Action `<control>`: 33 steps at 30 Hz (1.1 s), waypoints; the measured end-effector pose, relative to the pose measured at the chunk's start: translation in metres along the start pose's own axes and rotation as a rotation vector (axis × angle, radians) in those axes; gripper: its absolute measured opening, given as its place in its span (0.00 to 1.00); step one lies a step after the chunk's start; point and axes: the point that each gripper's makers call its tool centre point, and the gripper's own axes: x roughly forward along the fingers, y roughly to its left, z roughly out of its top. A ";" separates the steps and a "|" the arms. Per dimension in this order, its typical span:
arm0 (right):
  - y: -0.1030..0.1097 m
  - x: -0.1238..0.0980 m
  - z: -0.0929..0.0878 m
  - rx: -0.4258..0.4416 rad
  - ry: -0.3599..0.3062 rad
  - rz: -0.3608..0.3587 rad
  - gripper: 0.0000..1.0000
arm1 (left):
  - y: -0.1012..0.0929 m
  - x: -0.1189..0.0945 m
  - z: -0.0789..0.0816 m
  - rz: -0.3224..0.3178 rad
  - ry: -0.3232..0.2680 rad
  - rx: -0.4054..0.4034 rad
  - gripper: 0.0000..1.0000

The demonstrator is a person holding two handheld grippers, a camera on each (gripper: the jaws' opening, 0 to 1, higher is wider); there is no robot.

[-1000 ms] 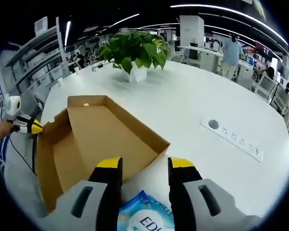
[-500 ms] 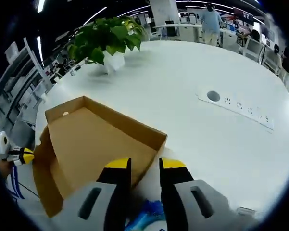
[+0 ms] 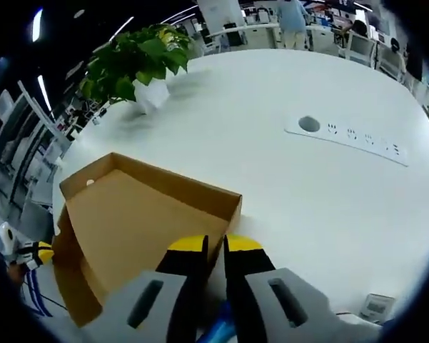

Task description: Operate the shoe box by opening the lid, removing the specified soft item, and placing it in the target area until the item is outside and the box remains undamaged.

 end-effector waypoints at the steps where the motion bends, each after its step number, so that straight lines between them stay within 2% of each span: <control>1: 0.001 -0.002 0.003 -0.008 -0.011 -0.007 0.06 | 0.000 0.000 0.000 0.000 -0.001 -0.003 0.03; 9: 0.004 -0.015 0.016 -0.047 -0.069 -0.024 0.04 | 0.000 0.000 0.000 0.001 0.001 -0.009 0.03; 19: 0.012 -0.036 0.038 -0.060 -0.164 -0.005 0.02 | -0.001 0.000 0.000 -0.003 0.001 -0.005 0.03; 33: 0.030 -0.072 0.048 -0.092 -0.250 0.014 0.00 | -0.001 -0.001 0.000 -0.007 0.001 -0.004 0.03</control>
